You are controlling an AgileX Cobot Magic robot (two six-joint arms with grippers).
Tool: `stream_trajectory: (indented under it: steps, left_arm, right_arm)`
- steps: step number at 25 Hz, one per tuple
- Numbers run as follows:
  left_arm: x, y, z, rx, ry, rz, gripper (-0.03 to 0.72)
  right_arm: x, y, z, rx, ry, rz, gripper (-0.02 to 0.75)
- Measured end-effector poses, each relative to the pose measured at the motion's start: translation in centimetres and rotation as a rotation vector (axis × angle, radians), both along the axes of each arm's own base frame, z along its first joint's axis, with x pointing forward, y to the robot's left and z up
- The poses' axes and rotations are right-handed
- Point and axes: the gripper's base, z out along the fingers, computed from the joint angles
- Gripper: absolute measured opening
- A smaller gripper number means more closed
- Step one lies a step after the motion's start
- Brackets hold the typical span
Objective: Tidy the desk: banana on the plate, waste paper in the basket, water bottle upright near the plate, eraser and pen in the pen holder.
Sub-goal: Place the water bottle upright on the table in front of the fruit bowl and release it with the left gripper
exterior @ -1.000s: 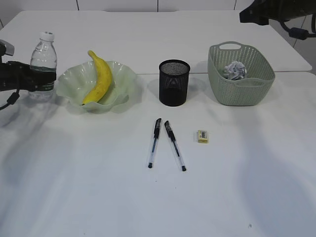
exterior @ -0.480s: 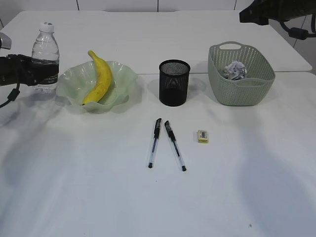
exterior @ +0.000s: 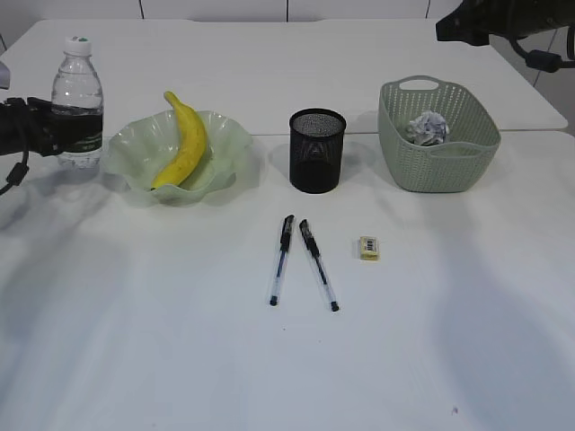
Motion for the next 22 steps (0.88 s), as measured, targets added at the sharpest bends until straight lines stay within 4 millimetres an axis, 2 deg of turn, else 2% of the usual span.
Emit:
stream_trajectory:
  steps: [3,7,9,22]
  left_arm:
    - [-0.2,1.4,-0.6,-0.005,0.012,0.027,0.375]
    - [-0.4,2.8,-2.6,-0.033,0.066,0.061,0.375]
    - [-0.5,2.7,-3.4,-0.038,0.083,0.059,0.375]
    - [-0.4,2.4,-4.3,-0.112,0.101,0.054,0.375]
  right_arm:
    - [0.0,0.0,0.0,0.000,0.000,0.000,0.385]
    - [0.0,0.0,0.0,-0.001,-0.002,-0.003,0.385]
    - [0.0,0.0,0.0,-0.001,-0.003,-0.005,0.385]
    - [0.1,-0.1,0.1,-0.004,-0.011,-0.015,0.385]
